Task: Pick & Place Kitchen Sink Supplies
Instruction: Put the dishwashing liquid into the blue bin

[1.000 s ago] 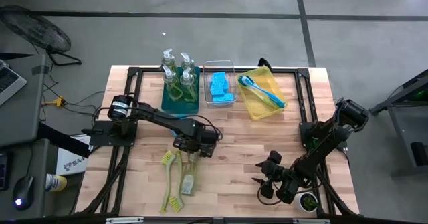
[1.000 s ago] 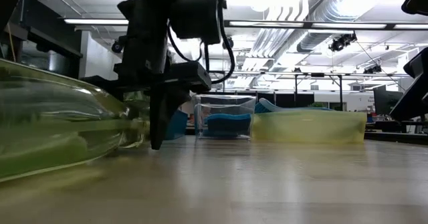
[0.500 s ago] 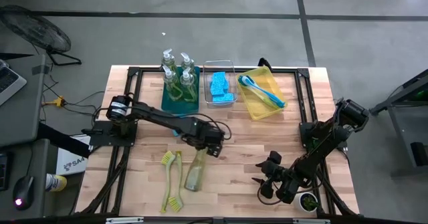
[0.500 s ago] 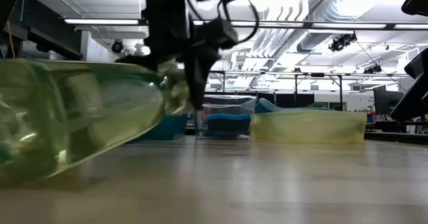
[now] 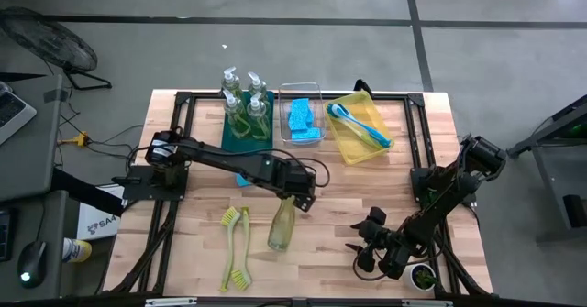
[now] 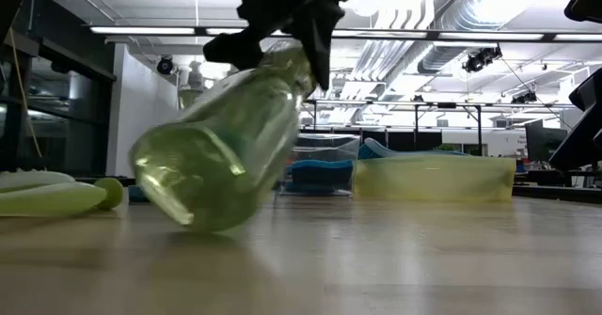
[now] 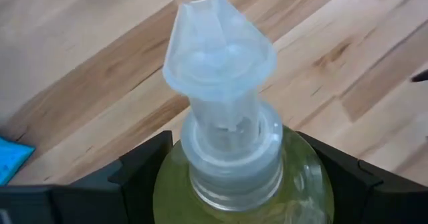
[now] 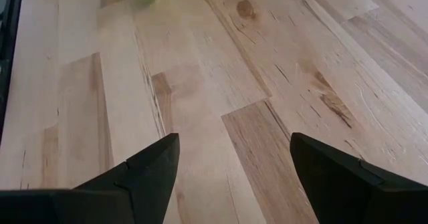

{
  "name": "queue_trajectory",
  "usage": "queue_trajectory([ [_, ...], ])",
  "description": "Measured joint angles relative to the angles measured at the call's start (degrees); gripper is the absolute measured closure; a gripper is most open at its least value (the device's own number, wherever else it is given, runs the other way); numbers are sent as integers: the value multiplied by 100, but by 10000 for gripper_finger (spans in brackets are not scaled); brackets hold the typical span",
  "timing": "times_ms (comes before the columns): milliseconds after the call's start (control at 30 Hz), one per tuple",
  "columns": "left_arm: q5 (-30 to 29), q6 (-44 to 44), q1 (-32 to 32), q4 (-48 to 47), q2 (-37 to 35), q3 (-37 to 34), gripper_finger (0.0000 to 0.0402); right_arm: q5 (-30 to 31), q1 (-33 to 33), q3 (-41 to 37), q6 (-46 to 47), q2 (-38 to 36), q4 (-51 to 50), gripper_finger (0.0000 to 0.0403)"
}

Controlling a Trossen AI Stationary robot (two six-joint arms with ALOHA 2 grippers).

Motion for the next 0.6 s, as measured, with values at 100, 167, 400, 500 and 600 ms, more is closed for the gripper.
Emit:
queue_trajectory([
  [100, -70, 120, -39, -2, -2, 121, 123, 0, 0, 0, 21, 0, 0, 124],
  [167, -151, 155, -74, -11, -2, 182, 123, 0, 0, 0, 21, 0, 2, 124],
  [400, -571, 353, -310, -15, -9, 316, 123, 0, 1, 0, 23, 0, 2, 124],
  [500, -762, 403, -426, 14, -9, 346, 123, 0, 0, 0, 24, 0, 2, 124],
  [600, -1003, 499, -559, 22, -22, 350, 123, 0, 0, 0, 26, 0, 3, 124],
])
